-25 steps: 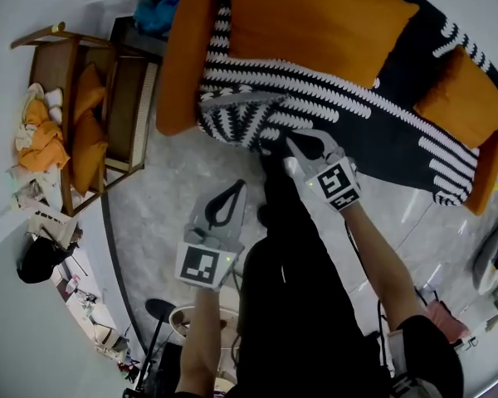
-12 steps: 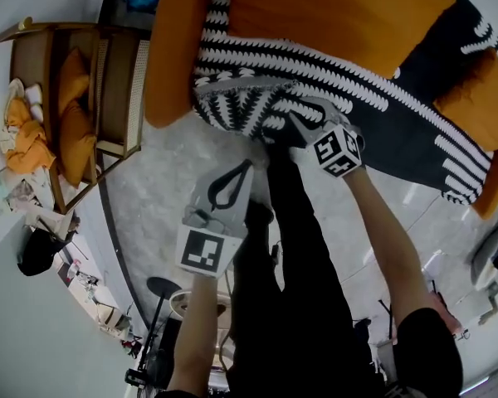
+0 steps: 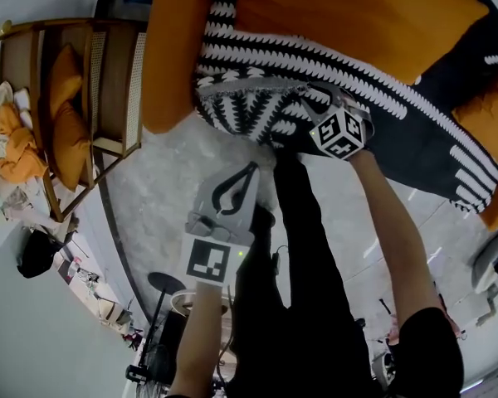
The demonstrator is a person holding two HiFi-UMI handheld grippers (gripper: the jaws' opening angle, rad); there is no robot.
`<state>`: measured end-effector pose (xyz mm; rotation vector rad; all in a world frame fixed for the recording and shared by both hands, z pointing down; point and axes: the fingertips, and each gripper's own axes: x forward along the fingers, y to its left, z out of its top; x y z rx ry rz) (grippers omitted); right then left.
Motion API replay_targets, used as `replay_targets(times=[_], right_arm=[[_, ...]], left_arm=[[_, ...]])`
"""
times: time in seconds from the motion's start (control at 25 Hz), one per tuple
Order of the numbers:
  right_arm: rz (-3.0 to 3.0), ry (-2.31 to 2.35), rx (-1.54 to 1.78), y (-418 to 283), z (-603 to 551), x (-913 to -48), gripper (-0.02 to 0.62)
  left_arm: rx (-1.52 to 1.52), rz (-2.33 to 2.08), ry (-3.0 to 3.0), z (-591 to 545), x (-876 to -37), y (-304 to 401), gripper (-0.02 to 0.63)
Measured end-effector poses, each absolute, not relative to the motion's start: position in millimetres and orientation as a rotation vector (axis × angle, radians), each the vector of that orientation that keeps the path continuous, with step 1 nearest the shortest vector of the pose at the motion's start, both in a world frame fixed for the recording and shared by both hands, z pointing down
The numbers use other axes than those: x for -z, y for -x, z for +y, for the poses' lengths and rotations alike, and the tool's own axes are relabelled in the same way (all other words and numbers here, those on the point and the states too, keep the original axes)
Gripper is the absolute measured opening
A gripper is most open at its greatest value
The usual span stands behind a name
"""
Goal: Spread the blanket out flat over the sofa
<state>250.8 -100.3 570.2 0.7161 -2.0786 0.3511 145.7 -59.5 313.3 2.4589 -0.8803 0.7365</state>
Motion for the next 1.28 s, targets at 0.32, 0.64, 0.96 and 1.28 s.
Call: replay_targets(times=[0.32, 0.64, 0.96, 1.28], right_arm=[[-2.042, -0.637, -0.301, -245.1, -110.0, -611.4, 0.144], [-2.009, -0.631, -0.256, -248.0, -114.7, -618.1, 0.121], [-2.034, -0.649, -0.218, -240.1, -113.8, -599.4, 0.021], [-2.123, -0.735, -0.167, -200.1, -101.2, -544.7, 0.014]], left_arm=[[-0.752, -0.879, -2.436, -58.1, -349.1, -138.2, 0.011], [-0.778, -0.859, -2.427, -44.4, -355.5, -136.9, 0.011], [-0.743, -0.895, -2.410, -44.7, -355.2, -128.7, 0.011], [-0.702, -0.961, -2.411, -24.5, -336.6, -99.3, 0.011]])
